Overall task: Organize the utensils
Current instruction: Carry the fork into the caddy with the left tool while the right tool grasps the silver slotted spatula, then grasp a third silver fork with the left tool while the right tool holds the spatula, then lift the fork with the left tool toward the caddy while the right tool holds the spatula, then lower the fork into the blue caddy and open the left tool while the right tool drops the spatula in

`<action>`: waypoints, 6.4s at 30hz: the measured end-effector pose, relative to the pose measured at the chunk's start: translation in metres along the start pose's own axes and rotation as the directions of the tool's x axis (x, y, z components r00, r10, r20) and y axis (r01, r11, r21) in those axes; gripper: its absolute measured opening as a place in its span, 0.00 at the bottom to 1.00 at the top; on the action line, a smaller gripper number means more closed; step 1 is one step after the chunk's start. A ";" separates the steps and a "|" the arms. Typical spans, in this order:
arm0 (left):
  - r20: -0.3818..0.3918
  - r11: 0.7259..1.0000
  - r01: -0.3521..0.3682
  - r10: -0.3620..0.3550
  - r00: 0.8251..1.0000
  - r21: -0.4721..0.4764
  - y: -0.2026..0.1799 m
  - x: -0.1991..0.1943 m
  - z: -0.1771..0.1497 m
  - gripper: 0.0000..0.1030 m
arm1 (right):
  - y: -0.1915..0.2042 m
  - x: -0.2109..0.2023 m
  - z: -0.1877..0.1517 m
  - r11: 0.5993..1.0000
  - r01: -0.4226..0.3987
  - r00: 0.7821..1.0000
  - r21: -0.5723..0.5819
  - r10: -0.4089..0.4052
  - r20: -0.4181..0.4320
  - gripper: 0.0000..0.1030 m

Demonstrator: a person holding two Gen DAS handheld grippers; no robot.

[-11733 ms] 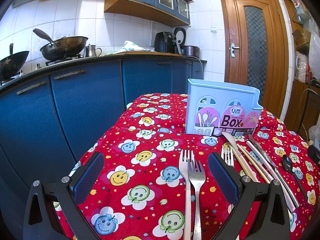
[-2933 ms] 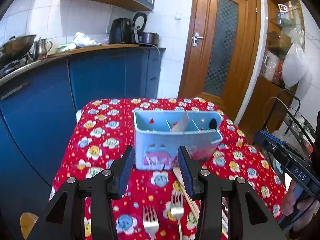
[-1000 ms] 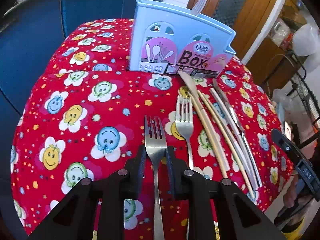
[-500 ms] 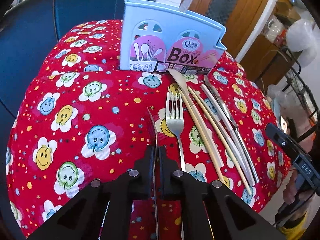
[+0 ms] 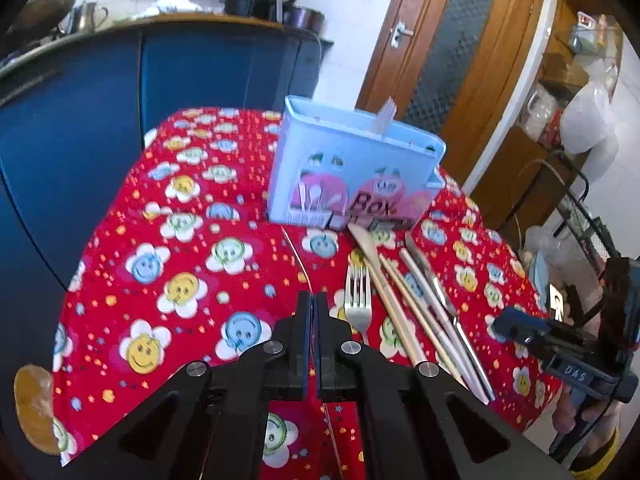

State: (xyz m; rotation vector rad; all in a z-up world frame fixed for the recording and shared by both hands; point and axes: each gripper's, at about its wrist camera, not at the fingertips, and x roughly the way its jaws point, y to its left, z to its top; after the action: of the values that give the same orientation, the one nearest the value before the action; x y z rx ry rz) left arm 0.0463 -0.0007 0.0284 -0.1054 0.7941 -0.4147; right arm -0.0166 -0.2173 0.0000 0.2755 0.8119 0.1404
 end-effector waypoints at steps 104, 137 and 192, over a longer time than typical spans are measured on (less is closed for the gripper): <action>-0.332 0.998 -0.060 0.061 0.941 0.013 0.001 0.076 0.023 0.15 | 0.016 -0.033 0.039 0.988 -0.143 0.979 -0.049 0.149 0.141 0.21; -0.099 0.995 0.048 -0.056 0.993 -0.082 0.009 0.020 0.011 0.04 | 0.018 -0.039 0.035 0.988 -0.138 0.973 -0.061 0.147 0.180 0.21; 0.469 0.999 -0.052 0.052 0.882 -0.012 -0.022 0.025 0.152 0.04 | 0.016 -0.023 0.146 0.997 -0.027 0.897 -0.071 0.056 0.437 0.21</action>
State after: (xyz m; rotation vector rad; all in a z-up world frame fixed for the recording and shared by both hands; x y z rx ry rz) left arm 0.1630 -0.0403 0.1234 -0.1759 0.3146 -0.3192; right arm 0.0748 -0.2347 0.1164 0.2520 0.3498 0.1372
